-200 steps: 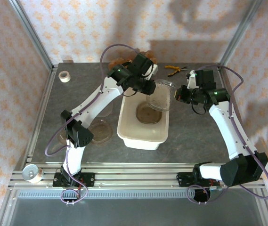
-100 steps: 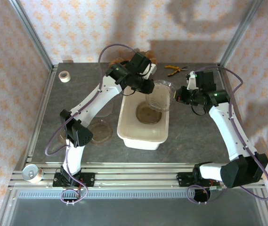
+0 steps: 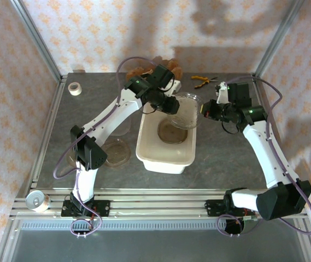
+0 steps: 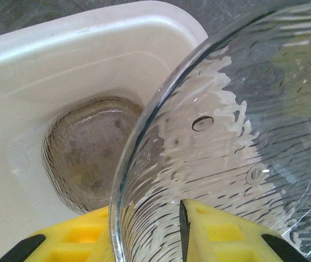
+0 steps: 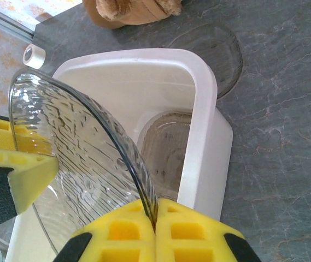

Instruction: Place the plates into the plastic bin on the countertop

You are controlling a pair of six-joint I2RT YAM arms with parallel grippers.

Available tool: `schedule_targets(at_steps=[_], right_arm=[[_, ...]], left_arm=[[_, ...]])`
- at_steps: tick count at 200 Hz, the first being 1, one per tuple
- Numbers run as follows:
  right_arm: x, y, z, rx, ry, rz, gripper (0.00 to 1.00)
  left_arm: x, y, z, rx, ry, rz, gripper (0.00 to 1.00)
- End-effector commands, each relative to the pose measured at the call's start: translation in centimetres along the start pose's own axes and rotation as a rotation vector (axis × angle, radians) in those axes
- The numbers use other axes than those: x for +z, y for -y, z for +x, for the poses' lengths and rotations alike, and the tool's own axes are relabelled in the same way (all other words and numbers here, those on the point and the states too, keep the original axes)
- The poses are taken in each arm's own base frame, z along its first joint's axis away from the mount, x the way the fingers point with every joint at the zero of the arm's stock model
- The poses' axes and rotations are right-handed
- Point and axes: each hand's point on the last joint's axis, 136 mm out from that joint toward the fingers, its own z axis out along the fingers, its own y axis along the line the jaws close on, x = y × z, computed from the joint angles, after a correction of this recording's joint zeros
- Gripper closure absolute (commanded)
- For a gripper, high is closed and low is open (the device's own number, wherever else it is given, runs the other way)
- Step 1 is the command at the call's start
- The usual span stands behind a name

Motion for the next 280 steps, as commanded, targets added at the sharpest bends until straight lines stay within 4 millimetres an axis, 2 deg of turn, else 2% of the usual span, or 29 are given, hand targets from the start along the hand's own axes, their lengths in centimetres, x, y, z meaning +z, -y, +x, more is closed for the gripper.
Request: schedule_targets(at_steps=[1, 28, 50, 105, 228, 247, 260, 280], right_arm=[[-0.6, -1.6, -0.9, -0.028, 0.045, -0.068, 1.00], [-0.3, -0.8, -0.5, -0.022, 0.022, -0.026, 1.00], [0.1, -0.2, -0.2, -0.011, 0.005, -0.001, 1.00], [0.4, 0.1, -0.2, -0.004, -0.004, 0.008, 1.00], [1.3, -0.1, -0.4, 0.015, -0.023, -0.013, 1.00], [1.5, 0.2, -0.5, 0.026, -0.022, 0.003, 0.89], [1.5, 0.2, -0.7, 0.026, -0.020, 0.008, 0.70], [1.2, 0.3, -1.2, 0.021, 0.005, 0.017, 0.46]], left_arm=[[-1.6, 1.3, -0.3, 0.019, 0.029, 0.056, 0.73], [-2.1, 0.8, -0.6, 0.013, 0.051, 0.027, 0.72], [-2.5, 0.2, -0.7, 0.008, 0.062, -0.012, 0.67], [-3.1, -0.6, -1.0, 0.009, 0.093, -0.067, 0.66], [-2.0, 0.3, -0.8, 0.005, 0.076, -0.021, 0.92], [-2.0, 0.1, -0.6, 0.005, 0.073, -0.034, 0.96], [-2.2, -0.2, -0.5, 0.000, 0.074, -0.049, 0.98], [-2.6, -0.8, -0.4, -0.022, 0.091, -0.052, 1.00]])
